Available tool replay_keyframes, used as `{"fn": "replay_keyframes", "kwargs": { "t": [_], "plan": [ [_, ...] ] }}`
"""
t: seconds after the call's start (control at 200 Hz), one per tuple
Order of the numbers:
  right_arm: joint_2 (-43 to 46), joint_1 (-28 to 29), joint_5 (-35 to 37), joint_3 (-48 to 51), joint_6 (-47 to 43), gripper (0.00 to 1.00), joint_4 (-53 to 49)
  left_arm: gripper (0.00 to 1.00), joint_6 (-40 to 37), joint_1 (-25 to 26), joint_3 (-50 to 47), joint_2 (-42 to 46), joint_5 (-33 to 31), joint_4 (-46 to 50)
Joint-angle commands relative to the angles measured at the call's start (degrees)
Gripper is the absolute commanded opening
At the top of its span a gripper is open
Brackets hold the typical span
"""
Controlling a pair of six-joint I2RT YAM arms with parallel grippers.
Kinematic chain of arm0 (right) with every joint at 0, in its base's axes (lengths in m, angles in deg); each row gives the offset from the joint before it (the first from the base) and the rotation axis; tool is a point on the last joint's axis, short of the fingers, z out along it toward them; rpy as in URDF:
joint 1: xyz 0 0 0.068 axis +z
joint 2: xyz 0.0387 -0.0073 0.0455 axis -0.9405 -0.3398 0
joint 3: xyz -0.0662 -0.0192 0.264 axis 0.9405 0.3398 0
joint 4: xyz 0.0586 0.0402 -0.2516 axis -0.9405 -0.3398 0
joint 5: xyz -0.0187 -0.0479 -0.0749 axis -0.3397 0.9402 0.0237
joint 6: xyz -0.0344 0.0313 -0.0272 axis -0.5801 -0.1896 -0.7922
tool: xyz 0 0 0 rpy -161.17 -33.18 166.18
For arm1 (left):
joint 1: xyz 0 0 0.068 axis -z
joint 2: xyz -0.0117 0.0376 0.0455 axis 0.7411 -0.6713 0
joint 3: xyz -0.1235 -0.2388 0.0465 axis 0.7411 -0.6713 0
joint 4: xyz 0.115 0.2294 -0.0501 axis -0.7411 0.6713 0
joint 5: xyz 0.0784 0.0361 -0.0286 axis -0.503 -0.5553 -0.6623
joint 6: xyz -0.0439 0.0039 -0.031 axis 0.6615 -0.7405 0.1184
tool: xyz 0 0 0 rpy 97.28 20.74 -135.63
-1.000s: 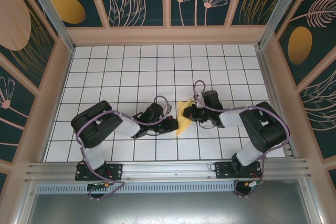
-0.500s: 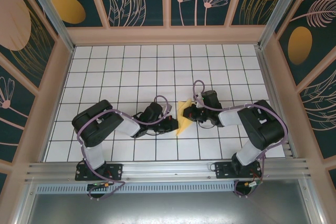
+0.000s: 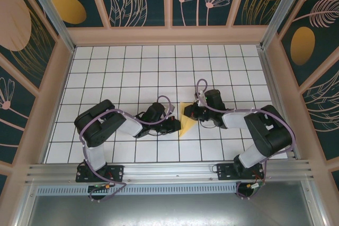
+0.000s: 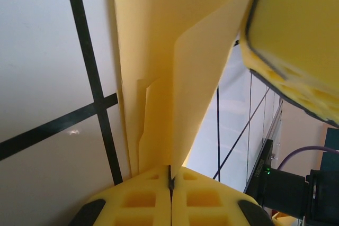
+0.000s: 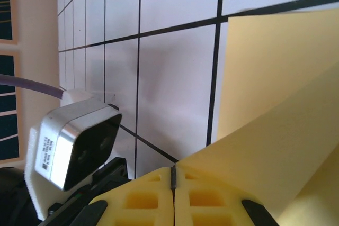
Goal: Fold a paper plane with a square sheet of paper (pick it up from the middle)
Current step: Fourth fold the wing at the center of the table.
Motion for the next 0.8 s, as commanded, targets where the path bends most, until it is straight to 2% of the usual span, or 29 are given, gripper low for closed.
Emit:
{"fn": "replay_keyframes", "kwargs": {
  "t": [0.0, 0.655, 0.791],
  "plan": [
    [-1.93, 0.36, -0.23, -0.85, -0.40, 0.06, 1.17, 0.06, 0.72, 0.02, 0.39, -1.89, 0.36, 1.34],
    [-6.63, 0.09, 3.09, -2.23, -2.12, 0.06, -1.08, 0.05, 2.98, -0.37, -0.64, -3.08, 1.21, -1.16],
    [-7.63, 0.12, 4.17, -2.31, -2.37, 0.05, -2.35, 0.14, 2.83, -0.29, -0.63, -2.48, 1.08, -0.64]
  ]
}}
